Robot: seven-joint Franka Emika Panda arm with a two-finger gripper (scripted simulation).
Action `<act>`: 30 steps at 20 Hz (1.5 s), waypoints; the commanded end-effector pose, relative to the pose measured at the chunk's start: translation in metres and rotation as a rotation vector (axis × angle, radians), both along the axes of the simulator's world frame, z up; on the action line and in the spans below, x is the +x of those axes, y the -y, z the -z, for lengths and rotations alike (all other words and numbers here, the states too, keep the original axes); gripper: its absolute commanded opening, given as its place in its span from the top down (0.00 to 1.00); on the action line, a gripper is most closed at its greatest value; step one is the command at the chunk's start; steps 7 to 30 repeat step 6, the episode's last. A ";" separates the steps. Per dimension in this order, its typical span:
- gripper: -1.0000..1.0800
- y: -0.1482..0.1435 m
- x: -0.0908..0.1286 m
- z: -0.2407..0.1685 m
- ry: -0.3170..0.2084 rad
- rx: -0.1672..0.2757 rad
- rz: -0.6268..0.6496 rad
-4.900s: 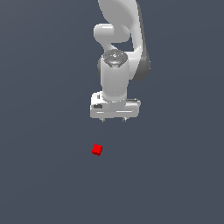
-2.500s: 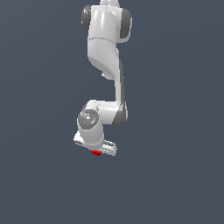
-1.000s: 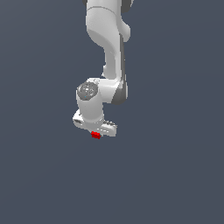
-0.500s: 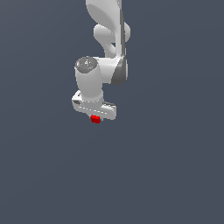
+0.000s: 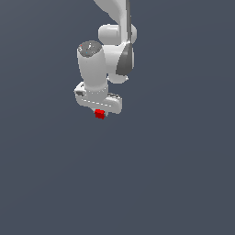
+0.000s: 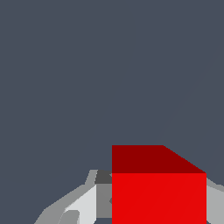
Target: Pick up the red cube and move it to a goal position.
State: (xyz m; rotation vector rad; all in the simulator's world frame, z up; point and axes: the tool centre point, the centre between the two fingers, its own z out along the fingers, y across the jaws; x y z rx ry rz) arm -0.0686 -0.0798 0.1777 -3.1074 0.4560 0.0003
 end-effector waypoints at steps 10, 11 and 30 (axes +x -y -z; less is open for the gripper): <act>1.00 0.000 -0.008 -0.010 0.000 -0.001 0.000; 1.00 0.000 -0.008 -0.010 0.000 -0.001 0.000; 1.00 0.000 -0.008 -0.010 0.000 -0.001 0.000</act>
